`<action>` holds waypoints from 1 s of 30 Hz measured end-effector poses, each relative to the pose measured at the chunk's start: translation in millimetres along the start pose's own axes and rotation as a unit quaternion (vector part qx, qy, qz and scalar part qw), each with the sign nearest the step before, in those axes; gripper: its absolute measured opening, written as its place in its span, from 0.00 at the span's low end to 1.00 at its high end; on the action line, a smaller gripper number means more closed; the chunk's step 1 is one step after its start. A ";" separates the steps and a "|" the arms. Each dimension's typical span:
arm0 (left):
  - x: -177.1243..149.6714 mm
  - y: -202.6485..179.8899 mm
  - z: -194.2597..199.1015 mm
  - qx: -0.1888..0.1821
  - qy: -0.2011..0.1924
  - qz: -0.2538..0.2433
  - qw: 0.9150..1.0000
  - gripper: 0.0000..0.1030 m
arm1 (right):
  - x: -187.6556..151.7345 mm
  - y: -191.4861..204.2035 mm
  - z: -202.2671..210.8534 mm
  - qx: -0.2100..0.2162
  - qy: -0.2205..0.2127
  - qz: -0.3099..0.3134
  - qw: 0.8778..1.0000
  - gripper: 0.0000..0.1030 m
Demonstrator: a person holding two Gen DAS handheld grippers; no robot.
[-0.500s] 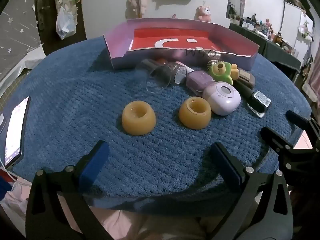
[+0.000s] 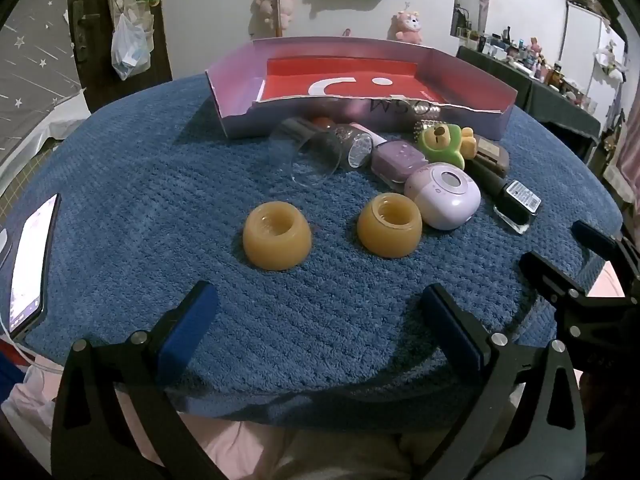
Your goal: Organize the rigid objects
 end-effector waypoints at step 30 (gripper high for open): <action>3.4 2.9 3.4 -0.001 -0.004 0.001 1.000 1.00 | -3.4 2.2 3.0 -0.005 -0.012 -0.001 1.000 1.00</action>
Point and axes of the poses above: each gripper's, at about its wrist camera, not at the fingertips, and z roughly against the way its jaws point, y to its left, x to its top, the point moved 2 cm from there along -z, roughly the way its jaws point, and after that the axes turned 3 degrees about -y, right-handed, at the moved point
